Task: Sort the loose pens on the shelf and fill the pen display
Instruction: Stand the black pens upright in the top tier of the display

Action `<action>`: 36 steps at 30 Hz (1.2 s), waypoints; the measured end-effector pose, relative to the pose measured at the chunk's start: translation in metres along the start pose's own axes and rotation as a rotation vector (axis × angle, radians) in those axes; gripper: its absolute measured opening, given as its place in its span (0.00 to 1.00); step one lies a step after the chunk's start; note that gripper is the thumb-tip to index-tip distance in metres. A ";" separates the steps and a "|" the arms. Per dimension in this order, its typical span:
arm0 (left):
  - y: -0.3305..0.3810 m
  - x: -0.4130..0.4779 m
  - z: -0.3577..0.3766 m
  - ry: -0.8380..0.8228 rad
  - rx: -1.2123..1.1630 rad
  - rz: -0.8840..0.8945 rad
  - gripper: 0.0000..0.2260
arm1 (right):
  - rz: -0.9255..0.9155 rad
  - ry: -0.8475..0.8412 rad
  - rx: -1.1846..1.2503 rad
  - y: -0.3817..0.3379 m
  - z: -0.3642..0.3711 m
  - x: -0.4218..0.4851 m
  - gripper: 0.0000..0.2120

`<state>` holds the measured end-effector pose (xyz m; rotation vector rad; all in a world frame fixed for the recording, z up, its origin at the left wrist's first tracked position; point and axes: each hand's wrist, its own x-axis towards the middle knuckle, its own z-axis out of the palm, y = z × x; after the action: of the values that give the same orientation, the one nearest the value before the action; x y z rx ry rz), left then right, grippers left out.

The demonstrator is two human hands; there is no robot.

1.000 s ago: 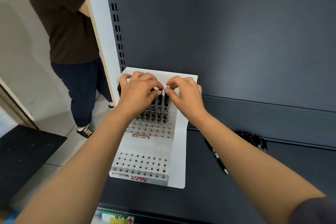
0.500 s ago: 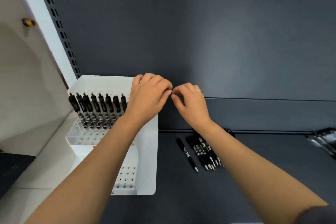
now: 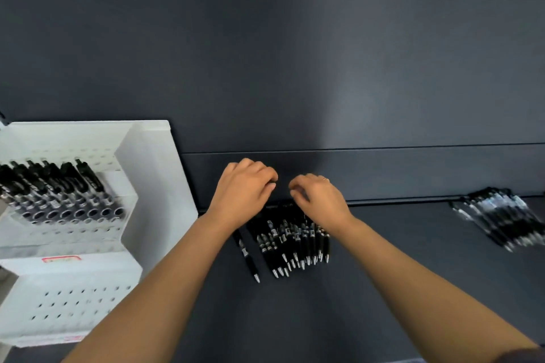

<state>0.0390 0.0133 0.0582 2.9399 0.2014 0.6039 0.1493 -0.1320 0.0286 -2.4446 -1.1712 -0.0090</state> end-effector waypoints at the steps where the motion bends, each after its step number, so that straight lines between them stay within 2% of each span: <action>1: 0.001 0.000 0.007 -0.018 -0.001 -0.019 0.08 | 0.003 -0.039 0.001 0.006 0.003 0.001 0.10; 6: -0.003 -0.008 0.032 -0.155 0.069 -0.189 0.09 | -0.040 -0.219 0.004 0.016 0.023 0.011 0.11; 10: -0.013 -0.025 0.053 -0.329 0.113 -0.481 0.11 | -0.061 -0.300 -0.086 0.008 0.047 0.020 0.13; 13: -0.015 -0.037 0.071 -0.465 -0.017 -0.679 0.16 | -0.036 -0.297 -0.152 -0.001 0.067 0.026 0.15; 16: -0.012 -0.041 0.086 -0.511 -0.102 -0.765 0.19 | -0.014 -0.289 -0.231 -0.009 0.081 0.029 0.19; 19: -0.005 -0.041 0.095 -0.524 -0.085 -0.799 0.17 | 0.000 -0.304 -0.269 -0.014 0.087 0.032 0.17; 22: -0.001 -0.039 0.098 -0.506 -0.089 -0.838 0.15 | 0.012 -0.362 -0.210 -0.018 0.089 0.036 0.16; 25: -0.005 -0.039 0.096 -0.437 -0.196 -0.861 0.14 | 0.078 -0.410 -0.034 -0.016 0.080 0.040 0.18; 29: -0.007 -0.037 0.085 -0.344 -0.380 -0.810 0.21 | 0.122 -0.431 0.313 -0.008 0.065 0.045 0.21; 32: -0.004 -0.028 0.070 -0.252 -0.428 -0.693 0.27 | 0.126 -0.383 0.472 -0.007 0.052 0.047 0.18; 36: 0.002 -0.017 0.040 -0.109 -0.526 -0.676 0.25 | 0.130 -0.271 0.633 -0.015 0.027 0.045 0.09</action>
<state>0.0397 0.0041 0.0156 2.1915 0.8315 0.3205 0.1620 -0.0801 0.0185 -1.9776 -0.9279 0.6485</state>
